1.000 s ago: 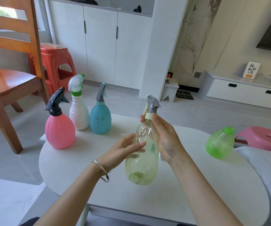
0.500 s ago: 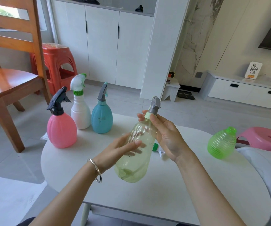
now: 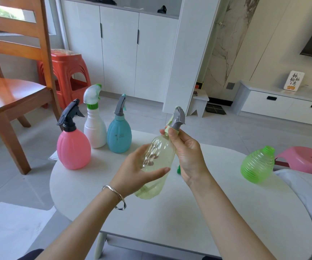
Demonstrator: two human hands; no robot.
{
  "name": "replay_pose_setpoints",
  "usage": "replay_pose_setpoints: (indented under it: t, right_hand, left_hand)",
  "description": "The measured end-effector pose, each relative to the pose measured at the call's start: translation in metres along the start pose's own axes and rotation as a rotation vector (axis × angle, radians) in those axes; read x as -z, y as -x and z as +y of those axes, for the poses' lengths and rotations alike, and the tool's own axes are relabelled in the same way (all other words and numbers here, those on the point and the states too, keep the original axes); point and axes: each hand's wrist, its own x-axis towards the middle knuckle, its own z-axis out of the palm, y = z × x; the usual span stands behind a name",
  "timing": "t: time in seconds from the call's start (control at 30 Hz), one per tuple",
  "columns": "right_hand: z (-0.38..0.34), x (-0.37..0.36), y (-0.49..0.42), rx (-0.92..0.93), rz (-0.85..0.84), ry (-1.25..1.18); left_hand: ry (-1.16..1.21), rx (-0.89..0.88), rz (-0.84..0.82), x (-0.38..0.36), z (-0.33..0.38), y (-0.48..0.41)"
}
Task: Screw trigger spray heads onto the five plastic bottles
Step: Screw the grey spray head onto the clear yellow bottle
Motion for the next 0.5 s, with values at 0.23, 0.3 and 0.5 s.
replay_pose_setpoints:
  t: [0.23,0.3,0.5]
  right_hand:
    - [0.005,-0.013,-0.001,0.108,-0.017,0.123]
    - [0.006,-0.016,-0.001,0.133,-0.094,0.168]
    - [0.019,-0.028,0.003,0.008,-0.445,0.461]
  left_hand:
    - [-0.002,-0.020,0.016,0.012,-0.002,0.003]
    - [0.107,-0.002,-0.004,0.020,0.000,0.003]
    - [0.161,-0.032,0.101,0.054,0.004,0.005]
